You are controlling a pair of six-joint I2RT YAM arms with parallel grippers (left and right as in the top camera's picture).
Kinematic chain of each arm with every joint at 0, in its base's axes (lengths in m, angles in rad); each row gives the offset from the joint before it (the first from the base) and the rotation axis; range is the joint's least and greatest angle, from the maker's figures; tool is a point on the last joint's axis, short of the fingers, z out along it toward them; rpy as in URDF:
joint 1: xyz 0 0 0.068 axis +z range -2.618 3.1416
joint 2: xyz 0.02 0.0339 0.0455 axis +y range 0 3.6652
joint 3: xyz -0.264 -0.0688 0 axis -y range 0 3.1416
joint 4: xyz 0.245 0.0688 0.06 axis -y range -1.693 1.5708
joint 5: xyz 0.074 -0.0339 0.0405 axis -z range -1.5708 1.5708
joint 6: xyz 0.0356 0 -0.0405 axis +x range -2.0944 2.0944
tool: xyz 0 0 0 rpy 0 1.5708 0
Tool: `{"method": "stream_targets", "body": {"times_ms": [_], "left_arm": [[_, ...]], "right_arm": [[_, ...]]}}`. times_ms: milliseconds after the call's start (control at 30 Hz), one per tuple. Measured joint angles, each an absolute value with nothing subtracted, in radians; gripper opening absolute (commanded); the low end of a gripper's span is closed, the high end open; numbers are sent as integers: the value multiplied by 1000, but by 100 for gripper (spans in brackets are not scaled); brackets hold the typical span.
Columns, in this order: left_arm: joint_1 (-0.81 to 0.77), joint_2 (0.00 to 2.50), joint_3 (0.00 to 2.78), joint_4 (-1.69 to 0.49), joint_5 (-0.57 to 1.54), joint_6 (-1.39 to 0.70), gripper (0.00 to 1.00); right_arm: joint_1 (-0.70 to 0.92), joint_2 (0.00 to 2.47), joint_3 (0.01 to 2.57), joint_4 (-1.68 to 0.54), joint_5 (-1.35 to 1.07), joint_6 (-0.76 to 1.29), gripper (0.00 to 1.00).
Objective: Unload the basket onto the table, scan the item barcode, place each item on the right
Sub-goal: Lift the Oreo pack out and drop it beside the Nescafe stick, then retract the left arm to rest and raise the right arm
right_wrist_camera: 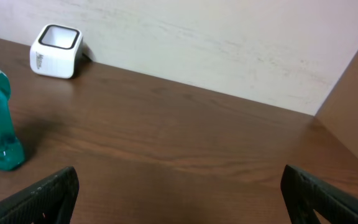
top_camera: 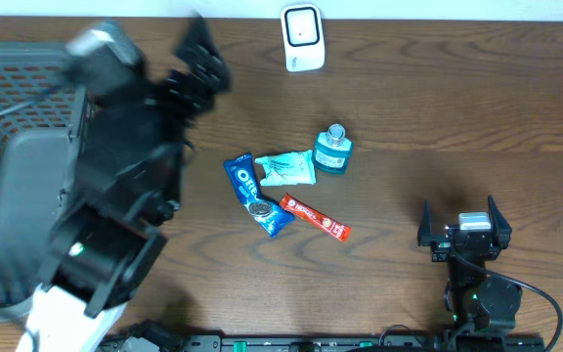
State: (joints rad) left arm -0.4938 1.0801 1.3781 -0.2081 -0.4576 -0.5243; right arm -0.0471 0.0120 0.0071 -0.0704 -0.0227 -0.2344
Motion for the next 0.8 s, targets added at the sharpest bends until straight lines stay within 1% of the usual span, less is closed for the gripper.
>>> {"method": "stream_targets", "body": {"times_ms": [67, 233, 333, 433, 600, 700, 800], "left_arm": [[-494, 1065, 1419, -95, -535, -377, 98], [-494, 1069, 1533, 76, -746, 33, 98], [-494, 1078, 1586, 113, -893, 274, 98], [-491, 1078, 1594, 111, -1001, 415, 98], [-467, 1071, 1593, 94, -1092, 509, 98], [-424, 1028, 1568, 25, -1113, 493, 98], [-348, 948, 1521, -80, -1108, 421, 98]], "right_arm": [[-47, 12, 7, -70, -22, -234, 99], [-47, 13, 7, -21, -6, -220, 99], [-47, 12, 7, 68, -81, -145, 99], [-47, 13, 7, 64, -135, -46, 99], [-47, 95, 92, 23, -217, 85, 99], [-47, 223, 248, -56, -270, 112, 99], [-47, 426, 486, -163, -355, 107, 99]]}}
